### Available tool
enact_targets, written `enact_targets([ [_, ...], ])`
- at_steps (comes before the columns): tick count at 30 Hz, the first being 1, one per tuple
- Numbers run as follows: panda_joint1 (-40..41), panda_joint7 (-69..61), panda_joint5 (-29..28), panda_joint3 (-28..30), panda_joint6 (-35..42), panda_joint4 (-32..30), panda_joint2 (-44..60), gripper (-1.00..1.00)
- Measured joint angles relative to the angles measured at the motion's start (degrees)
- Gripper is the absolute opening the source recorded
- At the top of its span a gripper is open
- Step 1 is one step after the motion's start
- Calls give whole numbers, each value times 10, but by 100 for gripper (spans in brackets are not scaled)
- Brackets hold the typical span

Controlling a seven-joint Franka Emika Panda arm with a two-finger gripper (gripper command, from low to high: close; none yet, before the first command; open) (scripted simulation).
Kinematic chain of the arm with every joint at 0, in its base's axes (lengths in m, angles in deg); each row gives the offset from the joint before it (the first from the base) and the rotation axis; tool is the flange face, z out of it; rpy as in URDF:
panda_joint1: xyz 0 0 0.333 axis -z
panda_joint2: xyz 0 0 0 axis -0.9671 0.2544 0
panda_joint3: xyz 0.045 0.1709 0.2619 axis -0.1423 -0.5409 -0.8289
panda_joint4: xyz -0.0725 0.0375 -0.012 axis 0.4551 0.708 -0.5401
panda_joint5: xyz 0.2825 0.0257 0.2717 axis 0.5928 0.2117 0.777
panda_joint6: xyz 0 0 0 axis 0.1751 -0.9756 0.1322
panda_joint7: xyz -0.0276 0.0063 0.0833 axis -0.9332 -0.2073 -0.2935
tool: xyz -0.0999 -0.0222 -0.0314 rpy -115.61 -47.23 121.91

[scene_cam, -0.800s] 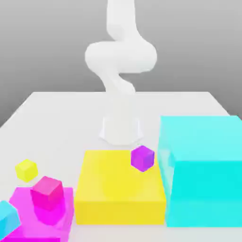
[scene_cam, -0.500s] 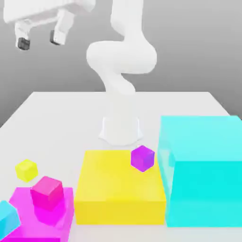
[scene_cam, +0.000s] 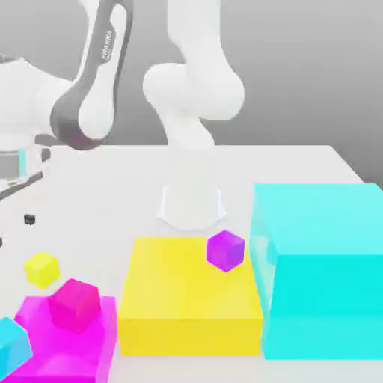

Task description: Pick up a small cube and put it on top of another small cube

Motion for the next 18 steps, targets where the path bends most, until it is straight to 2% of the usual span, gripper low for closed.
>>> enact_targets([
  [7, 44, -19, 70, -49, -108, 12, 143, 0],
  [8, 50, -21, 73, -56, -119, 14, 155, -100],
  [14, 53, -20, 71, -59, -125, 15, 161, -100],
  [18, 37, -2, 48, -38, -79, 4, 104, -100],
])
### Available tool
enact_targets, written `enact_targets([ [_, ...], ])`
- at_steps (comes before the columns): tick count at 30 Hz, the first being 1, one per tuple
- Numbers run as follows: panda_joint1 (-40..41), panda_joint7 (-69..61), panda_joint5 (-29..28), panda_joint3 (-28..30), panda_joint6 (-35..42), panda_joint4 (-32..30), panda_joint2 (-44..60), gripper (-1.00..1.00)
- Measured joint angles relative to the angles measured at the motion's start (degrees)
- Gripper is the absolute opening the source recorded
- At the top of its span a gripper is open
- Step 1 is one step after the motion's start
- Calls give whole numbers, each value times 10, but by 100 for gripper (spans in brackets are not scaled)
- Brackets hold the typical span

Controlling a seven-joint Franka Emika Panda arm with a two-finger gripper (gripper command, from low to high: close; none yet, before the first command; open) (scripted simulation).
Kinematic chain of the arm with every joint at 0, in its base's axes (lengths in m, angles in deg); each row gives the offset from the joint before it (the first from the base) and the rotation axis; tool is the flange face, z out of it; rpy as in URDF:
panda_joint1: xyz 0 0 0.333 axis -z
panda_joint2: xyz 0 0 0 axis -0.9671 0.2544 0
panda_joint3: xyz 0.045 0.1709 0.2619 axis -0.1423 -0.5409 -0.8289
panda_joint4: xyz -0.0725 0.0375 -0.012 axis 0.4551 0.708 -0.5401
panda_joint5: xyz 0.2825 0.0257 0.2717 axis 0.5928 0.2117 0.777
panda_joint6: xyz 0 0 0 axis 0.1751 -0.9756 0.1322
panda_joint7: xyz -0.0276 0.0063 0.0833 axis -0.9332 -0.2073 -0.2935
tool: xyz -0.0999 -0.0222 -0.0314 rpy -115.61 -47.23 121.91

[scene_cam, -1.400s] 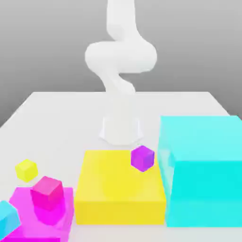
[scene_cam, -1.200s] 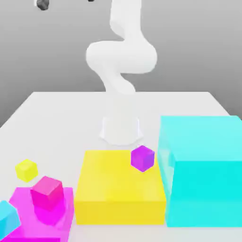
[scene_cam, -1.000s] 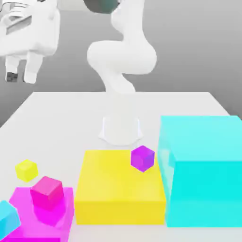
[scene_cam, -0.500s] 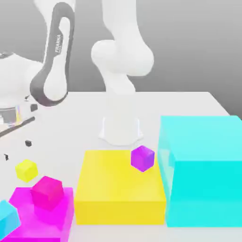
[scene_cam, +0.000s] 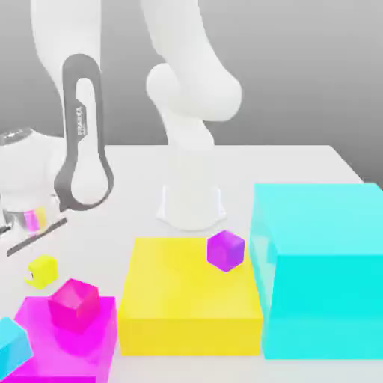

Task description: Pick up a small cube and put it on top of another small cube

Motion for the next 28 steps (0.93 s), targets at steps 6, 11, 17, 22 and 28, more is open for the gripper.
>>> enact_targets([
  [6, -20, 2, -47, 0, 99, 31, -70, -100],
  [11, -47, -60, -60, -38, 186, 132, -55, -100],
  [17, -82, -139, -72, -87, 289, 257, -33, -100],
  [22, -109, -190, -83, -119, 335, 335, 0, -100],
  [28, -112, -189, -90, -119, 297, 331, 34, 100],
])
